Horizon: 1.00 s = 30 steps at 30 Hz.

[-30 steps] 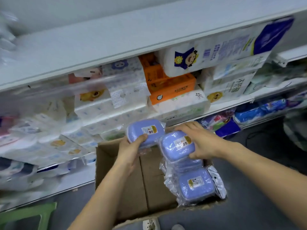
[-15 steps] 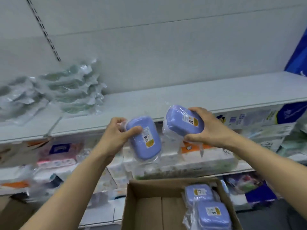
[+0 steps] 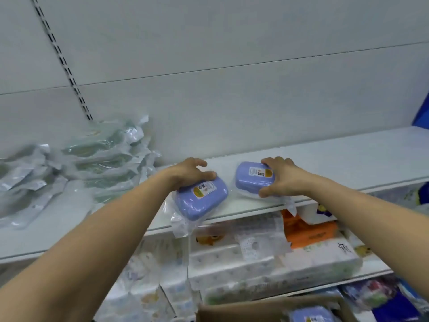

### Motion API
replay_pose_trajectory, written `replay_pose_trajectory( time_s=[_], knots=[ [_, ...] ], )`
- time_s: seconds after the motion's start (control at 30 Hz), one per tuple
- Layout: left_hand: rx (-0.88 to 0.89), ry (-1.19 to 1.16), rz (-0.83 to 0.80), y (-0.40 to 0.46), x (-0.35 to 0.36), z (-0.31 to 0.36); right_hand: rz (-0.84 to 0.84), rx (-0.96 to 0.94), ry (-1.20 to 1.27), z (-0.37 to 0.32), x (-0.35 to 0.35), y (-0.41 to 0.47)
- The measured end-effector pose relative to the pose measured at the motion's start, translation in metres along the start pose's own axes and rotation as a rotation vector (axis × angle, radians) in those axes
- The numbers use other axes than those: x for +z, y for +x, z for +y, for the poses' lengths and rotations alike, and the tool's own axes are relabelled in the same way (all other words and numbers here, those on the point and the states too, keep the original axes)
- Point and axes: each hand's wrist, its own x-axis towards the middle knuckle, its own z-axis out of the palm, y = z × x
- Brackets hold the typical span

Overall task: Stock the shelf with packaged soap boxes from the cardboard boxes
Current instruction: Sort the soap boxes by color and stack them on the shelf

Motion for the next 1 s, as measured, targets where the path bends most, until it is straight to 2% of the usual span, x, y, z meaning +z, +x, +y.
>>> replay_pose_trajectory(
  time_s=[0.07, 0.2, 0.27, 0.33, 0.47, 0.6, 0.77, 1.0],
  knots=[
    [0.047, 0.206, 0.059, 0.004, -0.006, -0.006, -0.043, 0.035, -0.018, 0.001, 0.004, 0.009],
    [0.103, 0.319, 0.203, -0.025, 0.001, -0.024, -0.082, 0.041, -0.089, 0.006, 0.006, 0.017],
    [0.145, 0.617, 0.237, -0.046, 0.015, -0.034, -0.046, 0.012, -0.135, 0.004, 0.005, 0.018],
    [0.186, 0.749, 0.250, -0.050, 0.020, -0.042, 0.011, -0.026, -0.250, 0.001, 0.004, 0.023],
    [0.288, 0.738, 0.274, -0.013, 0.005, -0.043, 0.079, -0.071, -0.314, -0.004, 0.005, 0.043],
    [0.363, 0.593, 0.251, 0.044, 0.001, -0.042, 0.147, -0.091, -0.297, 0.001, 0.013, 0.070],
    [0.337, 0.488, 0.223, 0.103, -0.009, -0.040, 0.203, -0.077, -0.296, 0.002, 0.022, 0.109],
    [0.333, 0.489, 0.267, 0.134, -0.010, -0.046, 0.187, -0.125, -0.280, -0.003, 0.030, 0.152]
  ],
)
